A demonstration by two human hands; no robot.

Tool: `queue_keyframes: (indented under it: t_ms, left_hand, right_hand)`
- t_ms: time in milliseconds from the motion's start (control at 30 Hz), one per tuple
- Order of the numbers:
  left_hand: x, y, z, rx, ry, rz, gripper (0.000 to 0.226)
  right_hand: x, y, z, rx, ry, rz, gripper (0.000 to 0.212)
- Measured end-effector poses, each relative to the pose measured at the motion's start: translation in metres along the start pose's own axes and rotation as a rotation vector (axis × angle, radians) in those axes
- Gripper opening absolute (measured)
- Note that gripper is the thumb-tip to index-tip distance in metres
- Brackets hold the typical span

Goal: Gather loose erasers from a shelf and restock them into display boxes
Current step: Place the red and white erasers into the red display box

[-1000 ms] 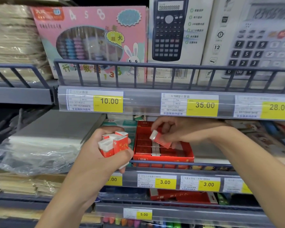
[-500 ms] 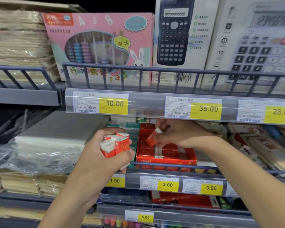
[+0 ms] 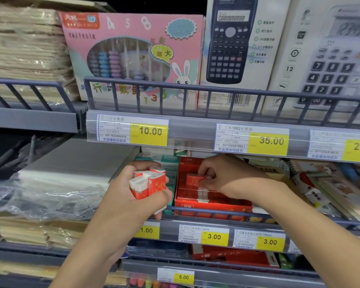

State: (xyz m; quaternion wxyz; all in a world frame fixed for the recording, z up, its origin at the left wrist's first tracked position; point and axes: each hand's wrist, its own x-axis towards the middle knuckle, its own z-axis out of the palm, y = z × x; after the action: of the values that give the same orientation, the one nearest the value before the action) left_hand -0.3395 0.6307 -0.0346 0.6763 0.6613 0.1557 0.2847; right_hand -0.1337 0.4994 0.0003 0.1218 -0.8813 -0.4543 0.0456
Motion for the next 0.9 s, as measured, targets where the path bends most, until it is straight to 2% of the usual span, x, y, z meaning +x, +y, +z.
queue_keyframes:
  t_ms: [100,333,567,767,900]
  left_hand:
    - [0.001,0.000,-0.001,-0.001,0.006,-0.001,0.046]
    - [0.001,0.001,-0.003,-0.012,-0.001,-0.002,0.044]
    - [0.001,0.003,-0.004,-0.003,0.003,0.000,0.046]
    - [0.001,0.001,-0.004,0.007,-0.012,0.001,0.046]
    - [0.002,0.000,-0.003,0.010,-0.012,-0.001,0.046]
  right_hand:
    - [0.004,-0.001,0.004,0.048,0.064,0.008,0.028]
    - [0.006,-0.004,0.011,0.033,0.155,-0.053,0.008]
    - [0.006,-0.006,0.010,-0.056,0.082,-0.079,0.033]
    - [0.009,-0.005,0.014,-0.039,0.150,-0.116,0.020]
    - [0.011,0.000,0.013,-0.044,0.134,-0.135,0.026]
